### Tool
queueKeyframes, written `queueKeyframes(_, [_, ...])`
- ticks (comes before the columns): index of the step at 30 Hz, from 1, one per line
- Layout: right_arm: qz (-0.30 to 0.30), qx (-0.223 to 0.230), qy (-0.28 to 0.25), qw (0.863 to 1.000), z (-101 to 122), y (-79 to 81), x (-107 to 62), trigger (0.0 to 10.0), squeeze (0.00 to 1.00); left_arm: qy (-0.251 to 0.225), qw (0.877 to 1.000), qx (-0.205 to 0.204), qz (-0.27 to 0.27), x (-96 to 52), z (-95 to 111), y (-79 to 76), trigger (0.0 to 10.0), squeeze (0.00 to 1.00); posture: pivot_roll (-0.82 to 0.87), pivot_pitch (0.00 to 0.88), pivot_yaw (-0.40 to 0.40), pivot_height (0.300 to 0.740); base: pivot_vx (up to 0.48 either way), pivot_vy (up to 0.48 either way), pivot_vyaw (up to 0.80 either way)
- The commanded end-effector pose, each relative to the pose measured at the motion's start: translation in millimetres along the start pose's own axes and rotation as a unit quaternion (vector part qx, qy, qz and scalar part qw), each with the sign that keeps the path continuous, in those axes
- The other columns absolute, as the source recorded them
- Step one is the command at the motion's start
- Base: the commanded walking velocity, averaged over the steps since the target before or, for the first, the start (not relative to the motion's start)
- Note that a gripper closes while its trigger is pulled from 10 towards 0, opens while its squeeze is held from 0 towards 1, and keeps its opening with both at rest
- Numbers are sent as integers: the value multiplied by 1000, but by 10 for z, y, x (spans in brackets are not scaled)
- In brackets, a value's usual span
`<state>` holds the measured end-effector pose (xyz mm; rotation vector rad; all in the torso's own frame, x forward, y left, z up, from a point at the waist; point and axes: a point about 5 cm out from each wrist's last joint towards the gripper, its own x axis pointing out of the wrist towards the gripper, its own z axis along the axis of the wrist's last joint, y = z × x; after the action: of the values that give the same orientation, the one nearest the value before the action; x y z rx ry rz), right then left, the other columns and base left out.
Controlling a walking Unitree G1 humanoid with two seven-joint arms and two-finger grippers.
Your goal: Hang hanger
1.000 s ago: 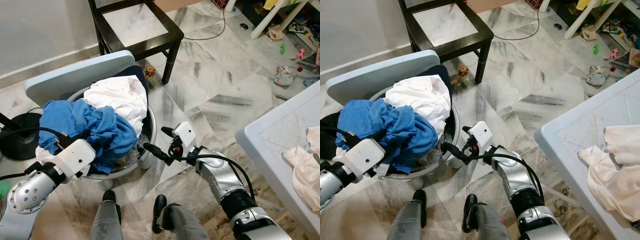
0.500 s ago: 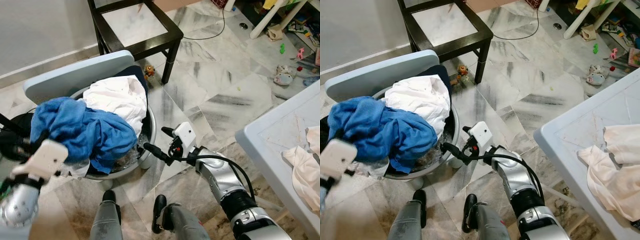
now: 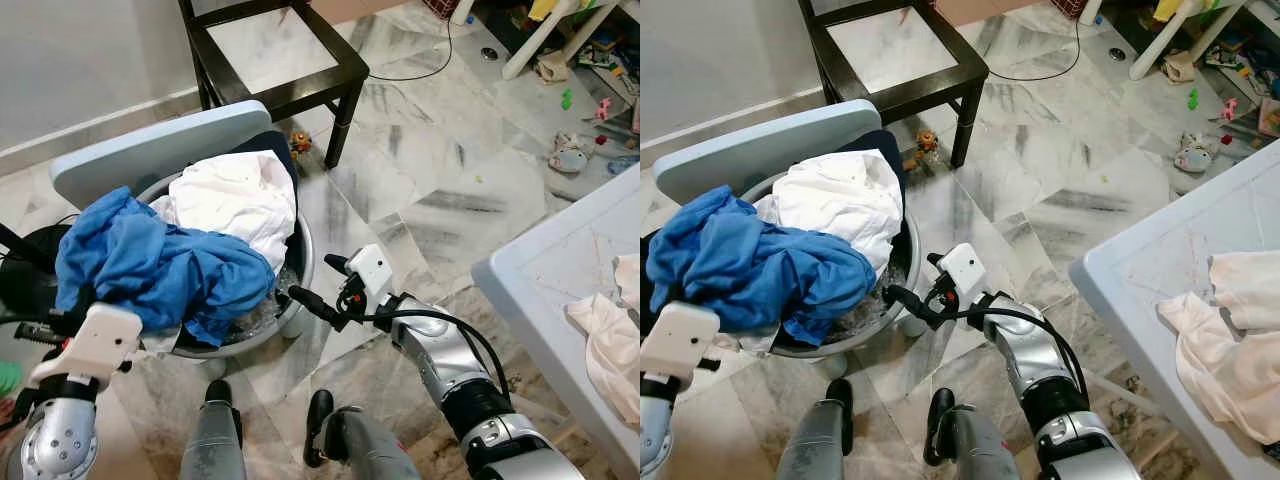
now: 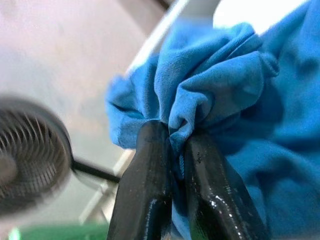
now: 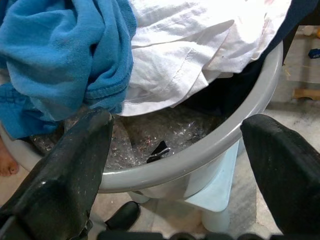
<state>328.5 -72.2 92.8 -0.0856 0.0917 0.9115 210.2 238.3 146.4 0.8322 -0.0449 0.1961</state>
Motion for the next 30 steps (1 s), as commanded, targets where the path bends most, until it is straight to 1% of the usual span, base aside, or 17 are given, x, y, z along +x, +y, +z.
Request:
queueKeyframes(1, [0,5,20,1000,-109,4,-52,10000,0,-14,1000,12,-5,-40,55,-20,10000,1000,432,390,-173,740,0,0,0])
queueKeyframes(3, [-1,5,20,1000,-113,3,-54,10000,0,-37,999,39,8,-20,159,22,10000,1000,433,391,-171,740,0,0,0])
queueKeyframes(7, [-1,5,21,1000,-119,5,-56,10000,0,-57,996,54,33,10,270,100,10000,1000,436,393,-171,740,0,0,0])
queueKeyframes(8, [-1,5,22,1000,-122,7,-56,10000,0,-64,995,60,37,27,309,132,10000,388,437,393,-171,740,0,0,0])
queueKeyframes(9, [-1,5,22,1000,-123,9,-55,10000,0,-69,995,65,41,38,338,154,10000,388,439,394,-172,740,0,0,0])
queueKeyframes(10, [0,4,23,1000,-125,11,-54,10000,0,-74,994,68,48,52,373,187,10000,0,440,394,-172,740,0,0,0])
queueKeyframes(11, [1,4,24,1000,-128,16,-50,10000,0,-77,993,68,60,76,421,246,10000,0,444,392,-171,740,0,0,0])
queueKeyframes(13, [1,4,24,1000,-129,17,-48,10000,0,-77,993,67,64,87,438,272,10000,0,444,392,-171,740,0,0,0])
queueKeyframes(14, [2,4,24,1000,-125,23,-36,10000,0,-59,994,57,65,108,408,306,10000,0,448,392,-171,740,0,0,0])
queueKeyframes(15, [3,3,24,1000,-122,27,-30,10000,0,-50,995,57,59,116,372,309,10000,0,448,392,-171,740,0,0,0])
queueKeyframes(18, [4,3,23,1000,-116,31,-22,10000,0,-37,997,55,48,128,315,307,10000,0,449,392,-171,740,0,0,0])
queueKeyframes(22, [5,3,23,1000,-117,36,-20,10000,0,5,1000,1,14,187,209,269,10000,0,448,391,-172,740,0,0,0])
queueKeyframes(26, [5,1,24,1000,-120,37,-20,10000,0,26,999,-36,-6,274,176,280,10000,0,438,391,-173,740,0,0,0])
queueKeyframes(30, [4,0,24,1000,-120,34,-23,10000,0,29,998,-45,-11,305,182,293,10000,0,434,390,-172,740,0,0,0])
